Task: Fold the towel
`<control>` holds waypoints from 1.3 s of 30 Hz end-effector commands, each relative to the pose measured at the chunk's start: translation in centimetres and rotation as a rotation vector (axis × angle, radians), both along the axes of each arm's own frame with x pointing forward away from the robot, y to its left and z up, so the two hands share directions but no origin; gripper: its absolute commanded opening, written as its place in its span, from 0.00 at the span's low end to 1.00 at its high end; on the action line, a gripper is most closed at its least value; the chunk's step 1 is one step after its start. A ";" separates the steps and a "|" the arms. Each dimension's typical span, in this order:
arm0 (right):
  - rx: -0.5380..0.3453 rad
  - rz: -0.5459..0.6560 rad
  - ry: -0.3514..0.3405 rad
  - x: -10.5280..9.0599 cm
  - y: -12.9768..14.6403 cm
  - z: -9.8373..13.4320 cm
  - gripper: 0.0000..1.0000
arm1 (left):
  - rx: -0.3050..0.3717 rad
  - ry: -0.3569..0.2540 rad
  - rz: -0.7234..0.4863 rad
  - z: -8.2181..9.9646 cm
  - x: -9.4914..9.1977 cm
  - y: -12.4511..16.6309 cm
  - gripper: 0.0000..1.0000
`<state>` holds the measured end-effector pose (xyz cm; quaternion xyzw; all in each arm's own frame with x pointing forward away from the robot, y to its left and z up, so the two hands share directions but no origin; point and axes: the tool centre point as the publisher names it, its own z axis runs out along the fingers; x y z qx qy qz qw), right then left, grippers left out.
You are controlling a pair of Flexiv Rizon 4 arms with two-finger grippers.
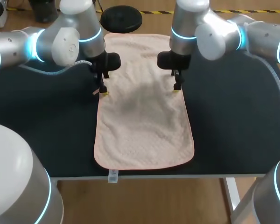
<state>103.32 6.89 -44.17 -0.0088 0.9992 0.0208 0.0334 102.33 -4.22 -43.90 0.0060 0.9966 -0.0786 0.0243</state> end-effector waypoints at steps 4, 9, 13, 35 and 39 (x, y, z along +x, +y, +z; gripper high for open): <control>0.002 0.004 0.011 0.5 0.0 -0.3 0.87 | -0.004 0.007 -0.006 -0.7 0.1 -0.1 0.49; 0.003 0.007 0.010 0.4 0.0 -0.3 0.00 | -0.005 0.004 -0.009 -0.6 0.1 -0.1 0.18; 0.005 0.009 0.011 0.1 0.0 -0.2 0.00 | -0.004 0.001 -0.009 -0.3 0.1 -0.1 0.08; 0.037 -0.002 -0.050 -1.0 -0.3 3.1 0.00 | -0.018 -0.048 -0.002 2.0 -0.3 0.3 0.00; 0.028 0.003 -0.051 -1.0 -0.4 4.4 0.00 | -0.028 -0.076 -0.002 3.6 -0.2 0.6 0.00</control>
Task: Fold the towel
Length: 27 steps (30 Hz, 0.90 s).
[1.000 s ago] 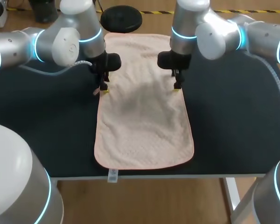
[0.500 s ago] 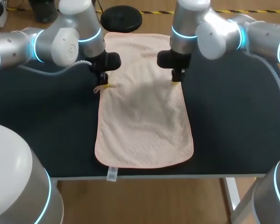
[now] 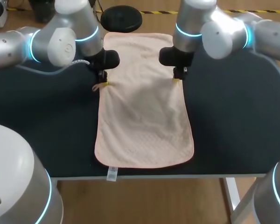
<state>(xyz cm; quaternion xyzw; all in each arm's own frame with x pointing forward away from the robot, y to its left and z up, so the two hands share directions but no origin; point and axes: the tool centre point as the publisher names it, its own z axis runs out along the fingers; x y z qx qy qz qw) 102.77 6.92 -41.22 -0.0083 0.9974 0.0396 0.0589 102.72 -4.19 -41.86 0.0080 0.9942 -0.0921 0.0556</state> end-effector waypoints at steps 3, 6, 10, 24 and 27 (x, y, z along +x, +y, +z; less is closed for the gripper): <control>-0.010 0.009 -0.002 -0.4 -0.4 2.7 0.00 | -0.010 -0.032 -0.003 2.9 -0.6 0.8 0.00; -0.007 0.019 -0.017 -0.3 -0.4 4.3 0.00 | -0.024 -0.055 -0.020 4.3 -0.6 0.8 0.00; 0.009 0.014 -0.049 0.0 -0.8 7.2 0.00 | -0.039 -0.091 -0.043 6.5 -0.6 0.9 0.00; -0.014 0.035 -0.169 0.6 -2.9 15.8 0.00 | -0.050 -0.225 -0.050 15.3 -0.2 2.8 0.00; -0.037 0.054 -0.207 0.9 -2.8 18.1 0.00 | -0.039 -0.254 -0.065 17.2 -0.1 2.7 0.00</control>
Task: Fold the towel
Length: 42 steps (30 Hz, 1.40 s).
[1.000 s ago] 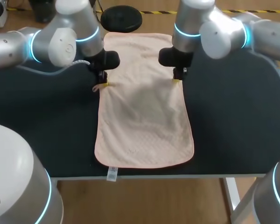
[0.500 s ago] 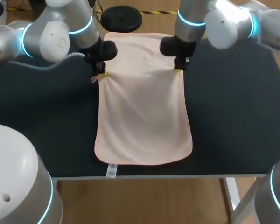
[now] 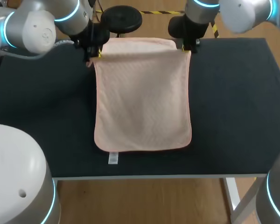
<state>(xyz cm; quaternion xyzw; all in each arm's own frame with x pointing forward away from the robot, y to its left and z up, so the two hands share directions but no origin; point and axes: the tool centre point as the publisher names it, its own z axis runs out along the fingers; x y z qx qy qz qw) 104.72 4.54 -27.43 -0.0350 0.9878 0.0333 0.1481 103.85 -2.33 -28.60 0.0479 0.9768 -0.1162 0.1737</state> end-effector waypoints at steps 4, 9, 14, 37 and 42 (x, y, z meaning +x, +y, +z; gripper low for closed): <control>-0.027 0.028 -0.070 -1.0 -0.4 6.8 0.00 | -0.004 -0.067 -0.008 6.4 -0.9 0.6 0.00; -0.011 0.037 -0.094 -0.7 -0.4 8.9 0.00 | -0.010 -0.132 -0.020 9.1 -0.1 0.5 0.00; 0.014 0.055 -0.104 0.2 -0.5 10.8 0.00 | 0.007 -0.173 -0.022 10.7 1.6 0.1 0.00; 0.002 0.201 -0.349 9.7 0.1 21.2 0.00 | 0.072 -0.402 -0.031 20.1 10.4 -0.2 0.00; -0.018 0.222 -0.395 11.4 0.5 22.8 0.00 | 0.092 -0.457 -0.031 22.1 12.3 -0.1 0.00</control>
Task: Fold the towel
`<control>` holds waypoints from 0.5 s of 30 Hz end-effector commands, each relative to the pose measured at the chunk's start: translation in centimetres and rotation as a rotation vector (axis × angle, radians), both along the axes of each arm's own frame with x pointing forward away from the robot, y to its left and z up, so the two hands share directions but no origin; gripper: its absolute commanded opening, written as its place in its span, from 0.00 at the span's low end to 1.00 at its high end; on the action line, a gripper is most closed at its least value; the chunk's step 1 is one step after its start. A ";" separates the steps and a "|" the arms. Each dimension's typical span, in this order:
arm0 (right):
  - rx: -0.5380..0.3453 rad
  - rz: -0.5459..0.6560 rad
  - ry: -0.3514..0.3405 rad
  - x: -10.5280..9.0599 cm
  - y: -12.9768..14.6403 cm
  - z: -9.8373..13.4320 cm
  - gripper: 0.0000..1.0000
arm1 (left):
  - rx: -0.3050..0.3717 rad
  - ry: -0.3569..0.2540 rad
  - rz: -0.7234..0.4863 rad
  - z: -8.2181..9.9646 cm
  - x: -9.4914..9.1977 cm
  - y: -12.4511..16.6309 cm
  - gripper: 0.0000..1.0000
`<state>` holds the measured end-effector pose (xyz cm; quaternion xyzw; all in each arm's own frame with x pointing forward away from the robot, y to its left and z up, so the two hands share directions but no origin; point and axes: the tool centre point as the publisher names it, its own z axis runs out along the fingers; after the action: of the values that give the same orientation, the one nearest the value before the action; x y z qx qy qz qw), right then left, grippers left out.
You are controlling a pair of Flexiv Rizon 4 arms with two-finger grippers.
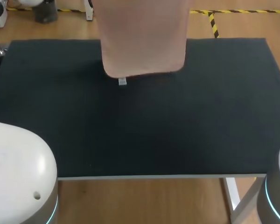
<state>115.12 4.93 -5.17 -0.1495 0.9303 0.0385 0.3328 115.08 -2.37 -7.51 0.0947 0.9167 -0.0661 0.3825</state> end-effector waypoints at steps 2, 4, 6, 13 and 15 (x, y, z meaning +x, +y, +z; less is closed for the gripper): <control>-0.012 -0.003 -0.014 1.7 0.1 0.7 0.00 | 0.008 -0.022 0.003 1.5 1.8 0.0 0.00; -0.010 -0.005 -0.020 2.6 0.1 0.7 0.00 | 0.010 -0.029 0.001 1.9 2.6 -0.1 0.00; -0.001 -0.007 -0.023 3.3 0.0 0.7 0.00 | 0.021 -0.043 0.002 2.2 3.3 0.0 0.00; -0.006 -0.005 -0.052 5.6 0.0 1.2 0.00 | 0.065 -0.070 -0.023 2.6 5.2 0.2 0.00; -0.015 -0.002 -0.059 6.1 0.0 1.2 0.00 | 0.068 -0.069 -0.026 2.6 5.4 0.3 0.00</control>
<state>120.13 4.85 -3.93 -0.1506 0.9192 0.0275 0.3627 119.65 -2.17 -4.94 0.1180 0.9018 -0.0341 0.4143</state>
